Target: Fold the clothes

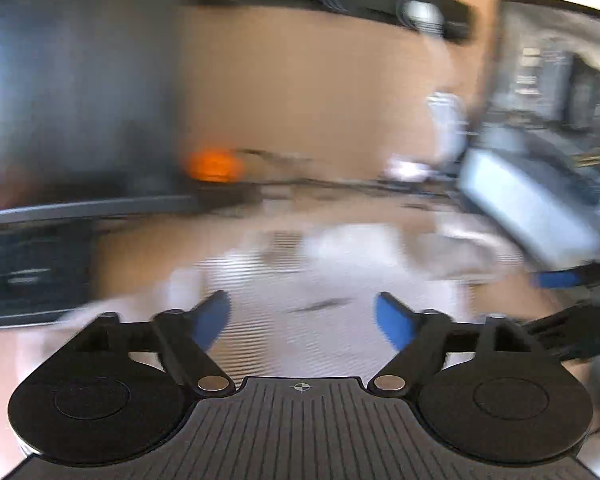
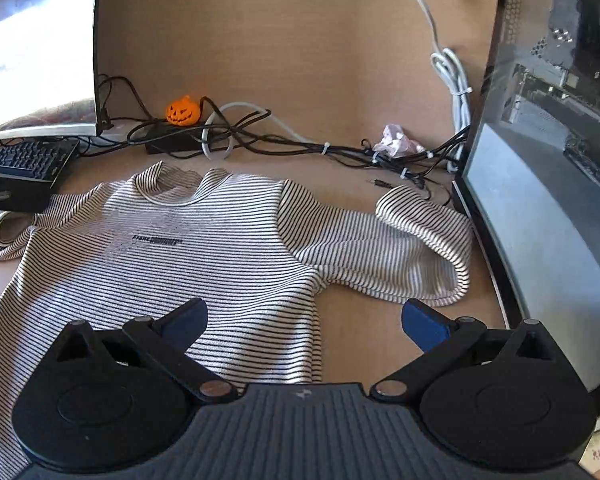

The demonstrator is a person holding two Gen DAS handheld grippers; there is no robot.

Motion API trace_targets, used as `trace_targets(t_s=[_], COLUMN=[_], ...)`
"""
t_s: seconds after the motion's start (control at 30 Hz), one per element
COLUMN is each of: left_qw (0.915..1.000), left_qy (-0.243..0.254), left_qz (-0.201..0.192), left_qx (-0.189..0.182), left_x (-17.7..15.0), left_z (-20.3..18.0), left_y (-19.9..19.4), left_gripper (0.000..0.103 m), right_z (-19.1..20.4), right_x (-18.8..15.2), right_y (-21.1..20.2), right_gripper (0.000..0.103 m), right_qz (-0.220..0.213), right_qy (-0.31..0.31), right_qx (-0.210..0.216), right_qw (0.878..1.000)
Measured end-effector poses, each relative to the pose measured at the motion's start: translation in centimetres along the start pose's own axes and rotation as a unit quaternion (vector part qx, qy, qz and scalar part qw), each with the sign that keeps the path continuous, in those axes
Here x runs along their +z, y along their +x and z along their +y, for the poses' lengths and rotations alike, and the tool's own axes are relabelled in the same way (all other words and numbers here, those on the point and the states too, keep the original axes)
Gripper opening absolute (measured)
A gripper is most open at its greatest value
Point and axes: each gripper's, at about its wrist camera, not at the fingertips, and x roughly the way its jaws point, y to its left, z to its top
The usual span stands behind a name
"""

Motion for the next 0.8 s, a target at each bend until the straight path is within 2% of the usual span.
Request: trace_targets(t_s=[0.1,0.3,0.37,0.4,0.43,0.47,0.6,0.7,0.8], left_qw=[0.9932,0.9751,0.9715,0.9735,0.9771,0.9802,0.9901,0.9966,0.9985], left_qy=[0.024,0.138,0.148,0.138,0.119,0.101,0.036,0.036,0.045], left_qz=[0.016,0.059,0.068,0.069,0.068,0.066,0.052,0.008,-0.020], left_qx=[0.113,0.163,0.172,0.169,0.163,0.157,0.125,0.074,0.023], left_x=[-3.1,-6.6,-6.6,-6.2,-5.5,-4.9,-1.9,1.6,4.5], left_z=[3.3,7.1,7.9,8.2,8.4,8.6,8.7,5.2,1.0], left_y=[0.4,3.3,4.4,4.5,4.5,4.5,4.1,2.8,2.3], left_gripper=[0.091,0.083,0.077,0.071,0.049,0.022,0.015,0.013,0.013], right_z=[0.8,2.9,3.2,3.4,3.5,3.6,2.9,2.3,1.8], right_x=[-0.2,-0.5,-0.8,-0.9,-1.1,-1.3,-2.0,-2.6,-3.1], right_y=[0.4,0.1,-0.1,-0.2,-0.3,-0.4,-0.9,-1.3,-1.6], right_gripper=[0.103,0.103,0.103,0.103,0.103,0.103,0.103,0.103,0.103], right_qz=[0.009,0.019,0.022,0.024,0.026,0.028,0.029,0.030,0.031], right_qy=[-0.001,-0.030,-0.030,-0.029,-0.028,-0.027,-0.013,-0.003,0.008], right_qx=[0.011,0.021,0.020,0.019,0.017,0.016,0.008,0.002,-0.003], right_qw=[1.000,0.999,0.999,0.999,0.999,0.999,0.999,1.000,0.999])
